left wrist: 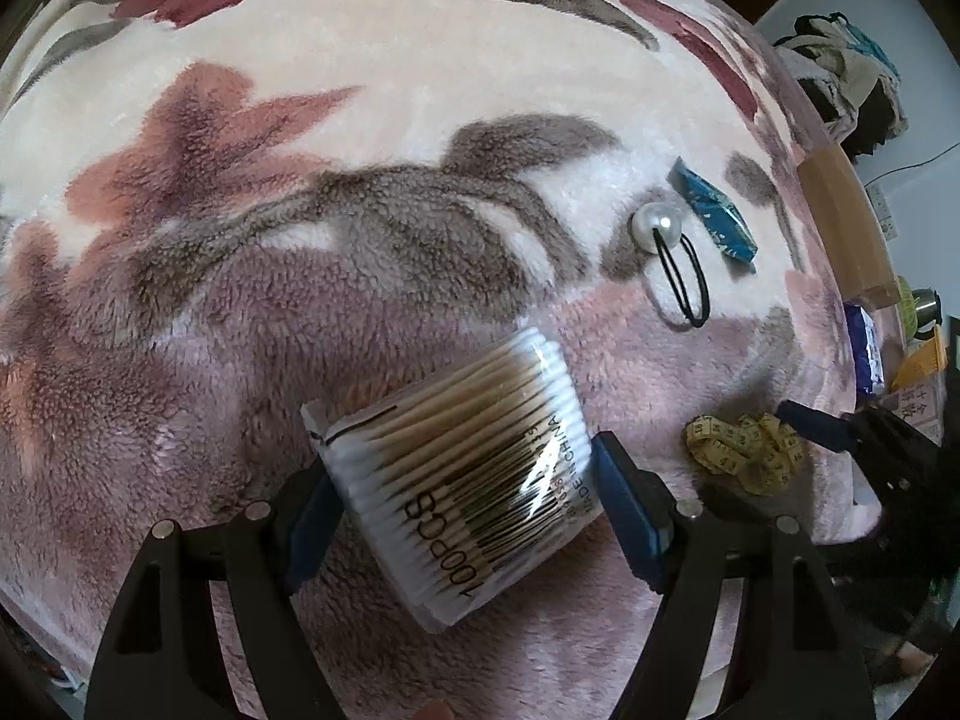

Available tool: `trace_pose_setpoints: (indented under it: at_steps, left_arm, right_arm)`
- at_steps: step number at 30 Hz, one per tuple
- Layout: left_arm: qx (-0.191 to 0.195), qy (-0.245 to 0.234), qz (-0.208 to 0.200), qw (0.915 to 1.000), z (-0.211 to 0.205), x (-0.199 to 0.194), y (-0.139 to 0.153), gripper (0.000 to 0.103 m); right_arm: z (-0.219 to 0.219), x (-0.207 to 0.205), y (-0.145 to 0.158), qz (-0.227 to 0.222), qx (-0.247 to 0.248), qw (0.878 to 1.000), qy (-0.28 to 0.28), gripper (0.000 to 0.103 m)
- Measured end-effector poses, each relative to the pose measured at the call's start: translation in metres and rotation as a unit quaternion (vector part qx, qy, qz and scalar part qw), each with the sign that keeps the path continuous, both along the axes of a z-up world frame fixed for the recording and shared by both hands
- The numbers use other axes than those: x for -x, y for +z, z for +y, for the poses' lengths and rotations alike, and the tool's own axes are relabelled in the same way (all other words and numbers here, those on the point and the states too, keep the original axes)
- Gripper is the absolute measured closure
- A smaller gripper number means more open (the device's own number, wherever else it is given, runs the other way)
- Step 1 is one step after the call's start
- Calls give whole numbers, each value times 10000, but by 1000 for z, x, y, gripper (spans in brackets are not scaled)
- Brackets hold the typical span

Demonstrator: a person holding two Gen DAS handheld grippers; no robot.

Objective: Organize soft objects
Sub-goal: 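Grasp the cotton swab box with the left gripper while the right gripper grasps the yellow tape measure, then carry the swab box with the left gripper while the right gripper carries the tape measure to the basket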

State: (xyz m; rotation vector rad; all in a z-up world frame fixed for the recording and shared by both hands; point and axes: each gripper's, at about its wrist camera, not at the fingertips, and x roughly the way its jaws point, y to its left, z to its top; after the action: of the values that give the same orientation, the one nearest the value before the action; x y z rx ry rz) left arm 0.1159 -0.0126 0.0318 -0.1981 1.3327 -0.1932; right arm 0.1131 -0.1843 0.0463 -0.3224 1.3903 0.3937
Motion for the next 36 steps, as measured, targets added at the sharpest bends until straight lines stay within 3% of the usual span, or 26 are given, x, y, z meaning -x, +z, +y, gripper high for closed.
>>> trace_pose_setpoints:
  at_steps: [2,3,4,6,13,22,36]
  left_arm:
    - [-9,-17,31,10000,1,0,-2,24]
    - [-25,-24,33,10000,0,0,-2,24]
    - [-50,-35,29,10000,0,0,-3,24]
    - [-66,-42,25,10000,-1,0,-2,24]
    - [-74,-176,-100,9998,-11,5,13,24]
    - [-55,-440,-393,9982,-32,20,53,24]
    - [5,-840,-744,9937,-77,37,113,24]
  right_arm:
    - [-3,-7,-8,118,-245,9995,-183,27]
    - [-4,-9,-8,147,-433,9986,-271,41]
    - [-6,-9,-6,134,-550,9978,-348,47]
    - [-7,-8,1,64,-756,9962,-434,50]
    - [-19,4,41,-288,-1277,9849,-1133,50]
    - [-47,35,85,-435,-1441,9677,-2024,50]
    - [-91,68,140,-856,-1611,9519,-2461,50]
